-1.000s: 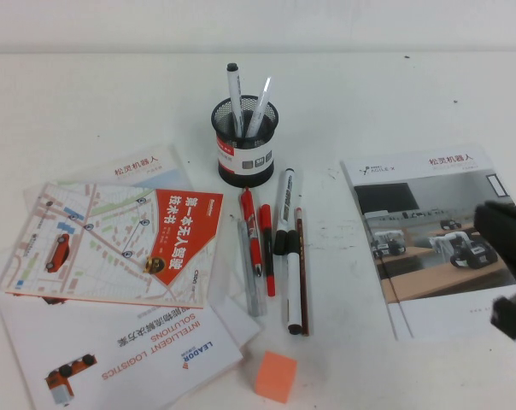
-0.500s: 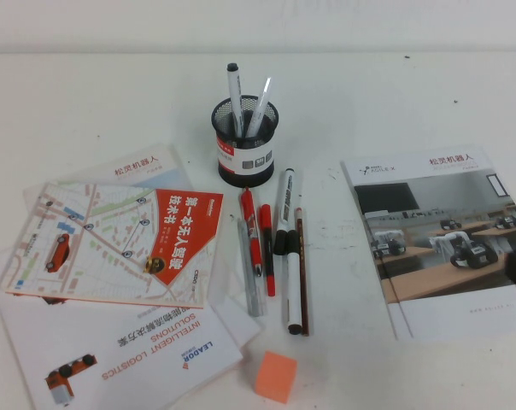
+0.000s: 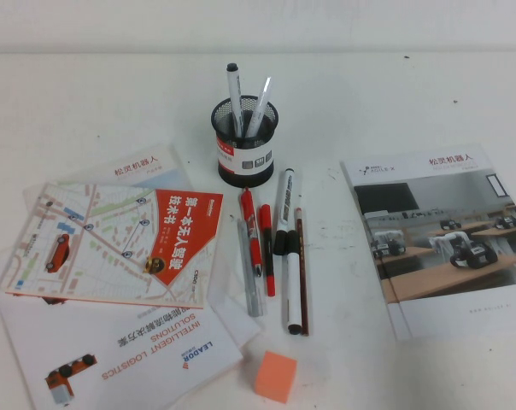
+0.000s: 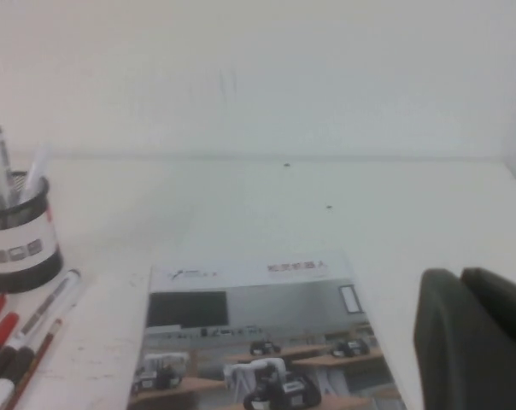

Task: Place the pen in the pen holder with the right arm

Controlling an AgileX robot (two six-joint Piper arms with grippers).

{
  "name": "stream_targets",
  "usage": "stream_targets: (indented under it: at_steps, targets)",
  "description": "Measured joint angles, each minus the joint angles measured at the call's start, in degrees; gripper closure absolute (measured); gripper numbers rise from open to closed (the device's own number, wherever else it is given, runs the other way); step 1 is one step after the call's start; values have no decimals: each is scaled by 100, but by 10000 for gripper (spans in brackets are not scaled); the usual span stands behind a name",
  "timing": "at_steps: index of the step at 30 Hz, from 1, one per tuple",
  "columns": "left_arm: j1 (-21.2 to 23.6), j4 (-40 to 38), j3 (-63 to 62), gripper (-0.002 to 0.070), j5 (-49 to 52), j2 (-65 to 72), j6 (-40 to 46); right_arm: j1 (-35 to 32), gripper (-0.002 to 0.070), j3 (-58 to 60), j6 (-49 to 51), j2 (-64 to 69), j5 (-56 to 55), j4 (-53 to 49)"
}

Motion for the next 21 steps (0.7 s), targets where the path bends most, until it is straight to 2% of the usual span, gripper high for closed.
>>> stream_targets:
  at_steps: [3, 9, 14, 21]
  targets:
    - [0, 0, 0, 677, 0, 0, 0, -236, 695, 130, -67, -166, 25, 101]
    - [0, 0, 0, 678, 0, 0, 0, -294, 695, 544, -67, -189, 57, 158]
    - [0, 0, 0, 678, 0, 0, 0, -294, 695, 1125, -122, -189, -575, 415]
    - [0, 0, 0, 678, 0, 0, 0, -377, 695, 1904, -1070, -618, -870, 1358]
